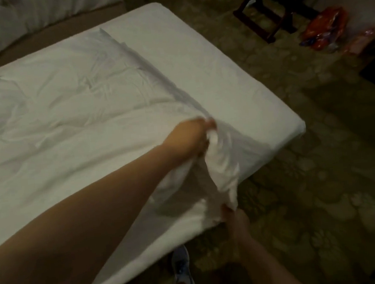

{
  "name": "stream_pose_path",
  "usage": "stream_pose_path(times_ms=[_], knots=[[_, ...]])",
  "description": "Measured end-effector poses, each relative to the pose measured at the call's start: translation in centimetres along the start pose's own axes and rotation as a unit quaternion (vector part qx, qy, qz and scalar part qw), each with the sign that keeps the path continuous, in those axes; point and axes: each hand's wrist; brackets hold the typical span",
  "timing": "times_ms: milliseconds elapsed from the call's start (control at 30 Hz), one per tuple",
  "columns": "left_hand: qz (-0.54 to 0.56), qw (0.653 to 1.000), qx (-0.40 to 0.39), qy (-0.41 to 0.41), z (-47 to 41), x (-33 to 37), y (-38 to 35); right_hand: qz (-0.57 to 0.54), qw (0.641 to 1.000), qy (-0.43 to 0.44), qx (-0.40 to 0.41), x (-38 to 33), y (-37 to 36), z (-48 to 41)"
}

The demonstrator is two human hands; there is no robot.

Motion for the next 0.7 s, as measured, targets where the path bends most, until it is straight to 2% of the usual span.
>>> stream_pose_path(times_ms=[67, 133, 200, 300, 400, 467, 500, 567, 600, 700], knots=[[-0.05, 0.994, -0.098, 0.006, 0.8, 0.4, -2.4, -0.01, 1.0, -0.02, -0.003, 0.1, 0.2, -0.4], [-0.049, 0.991, -0.12, 0.011, 1.7, 0.6, -5.2, -0.021, 1.0, 0.007, -0.016, 0.8, -0.2, -0.4], [-0.033, 0.992, -0.12, 0.006, 2.3, 0.6, -7.5, 0.032, 0.999, -0.019, -0.023, 2.9, 0.4, -1.1], [-0.113, 0.985, -0.126, -0.015, 3.4, -0.4, -9.5, -0.066, 0.996, -0.054, 0.008, 5.3, 2.0, -2.5], [-0.213, 0.971, -0.107, 0.03, 5.3, -1.5, -11.2, -0.044, 0.998, 0.023, 0.045, 2.8, 3.7, -2.3], [-0.221, 0.97, -0.084, 0.054, 6.5, -2.0, -11.6, -0.047, 0.999, 0.024, 0.004, 1.3, 3.8, -2.5], [-0.221, 0.971, -0.062, 0.062, 7.0, -2.4, -12.1, -0.084, 0.996, -0.009, -0.042, 0.6, 3.5, -2.5], [-0.233, 0.969, 0.001, 0.088, 8.7, -2.3, -12.9, -0.199, 0.961, -0.097, -0.168, -0.7, 3.6, -1.6], [-0.244, 0.964, 0.019, 0.106, 9.7, -2.5, -13.7, -0.258, 0.934, -0.113, -0.22, -1.1, 3.7, -1.5], [-0.288, 0.944, 0.003, 0.159, 14.3, -3.9, -15.8, -0.424, 0.867, -0.083, -0.249, -2.9, 4.2, -0.6]])
Point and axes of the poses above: each hand's wrist, its own z-axis away from the middle knuckle, its own y-axis out of the back of the hand, x = y × z, and after that the axes turned 4 degrees about -x, right-handed
